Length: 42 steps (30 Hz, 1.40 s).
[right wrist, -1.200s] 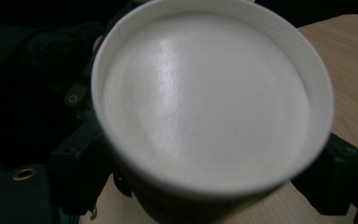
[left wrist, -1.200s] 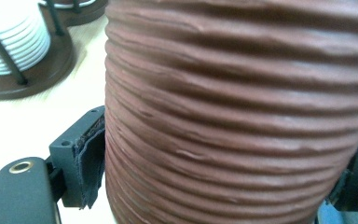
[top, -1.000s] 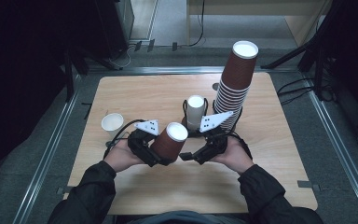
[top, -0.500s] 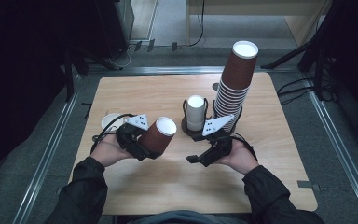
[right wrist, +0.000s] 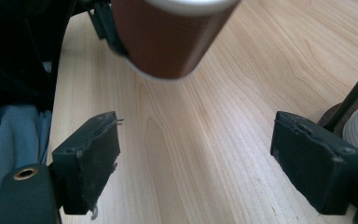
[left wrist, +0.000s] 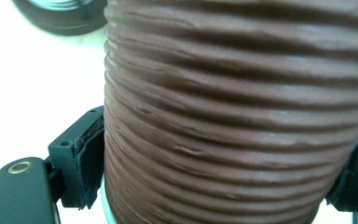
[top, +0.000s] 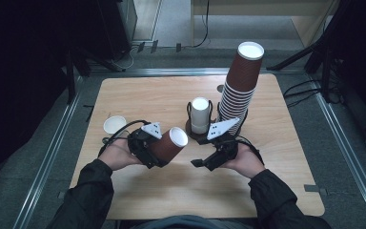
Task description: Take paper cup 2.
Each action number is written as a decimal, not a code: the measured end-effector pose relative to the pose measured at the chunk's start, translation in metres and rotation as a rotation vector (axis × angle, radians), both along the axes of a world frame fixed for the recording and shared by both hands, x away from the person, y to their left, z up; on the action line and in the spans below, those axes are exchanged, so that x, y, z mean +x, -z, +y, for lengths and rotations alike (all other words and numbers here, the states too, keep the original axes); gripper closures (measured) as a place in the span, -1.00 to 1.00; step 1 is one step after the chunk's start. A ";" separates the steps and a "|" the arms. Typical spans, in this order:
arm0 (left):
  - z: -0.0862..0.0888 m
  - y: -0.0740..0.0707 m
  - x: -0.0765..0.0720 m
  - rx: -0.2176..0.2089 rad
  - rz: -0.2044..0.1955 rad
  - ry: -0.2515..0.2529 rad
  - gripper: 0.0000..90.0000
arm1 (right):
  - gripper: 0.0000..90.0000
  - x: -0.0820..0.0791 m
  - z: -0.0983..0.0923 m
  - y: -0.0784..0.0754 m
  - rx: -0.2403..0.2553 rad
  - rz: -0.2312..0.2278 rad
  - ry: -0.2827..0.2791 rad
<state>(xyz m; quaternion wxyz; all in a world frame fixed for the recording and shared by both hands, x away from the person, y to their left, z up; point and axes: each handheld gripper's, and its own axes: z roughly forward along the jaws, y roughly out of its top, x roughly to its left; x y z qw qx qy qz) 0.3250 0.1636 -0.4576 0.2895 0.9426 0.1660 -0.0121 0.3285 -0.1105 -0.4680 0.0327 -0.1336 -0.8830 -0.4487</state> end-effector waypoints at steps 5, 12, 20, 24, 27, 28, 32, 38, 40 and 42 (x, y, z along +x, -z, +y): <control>-0.013 0.006 0.001 0.014 0.016 0.032 -0.73 | -0.65 -0.001 0.001 -0.001 0.014 0.008 -0.004; -0.035 0.018 -0.001 0.054 0.035 0.095 -0.73 | -0.65 -0.003 0.005 -0.005 0.034 0.015 -0.030; -0.045 0.019 -0.007 0.062 0.030 0.151 -0.74 | -0.64 -0.005 0.021 -0.008 0.008 0.030 -0.077; -0.047 0.020 -0.009 0.068 0.030 0.162 -0.74 | -0.56 -0.006 0.024 -0.006 -0.011 0.047 -0.096; -0.047 0.020 -0.010 0.067 0.032 0.167 -0.75 | -0.52 -0.007 0.025 -0.006 -0.009 0.050 -0.112; -0.047 0.020 -0.010 0.068 0.030 0.169 -0.75 | -0.52 -0.007 0.025 -0.006 -0.011 0.049 -0.113; -0.047 0.019 -0.010 0.067 0.032 0.169 -0.77 | -0.51 -0.007 0.024 -0.007 -0.011 0.056 -0.117; -0.044 0.016 -0.010 0.026 0.045 0.139 -0.93 | -0.52 -0.008 0.023 -0.011 0.008 0.030 -0.120; -0.041 0.014 -0.009 0.006 0.019 0.116 -1.00 | -0.52 -0.007 0.020 -0.012 0.010 0.024 -0.107; -0.035 0.012 -0.007 -0.018 -0.001 0.105 -1.00 | -0.52 -0.005 0.014 -0.013 0.016 0.019 -0.089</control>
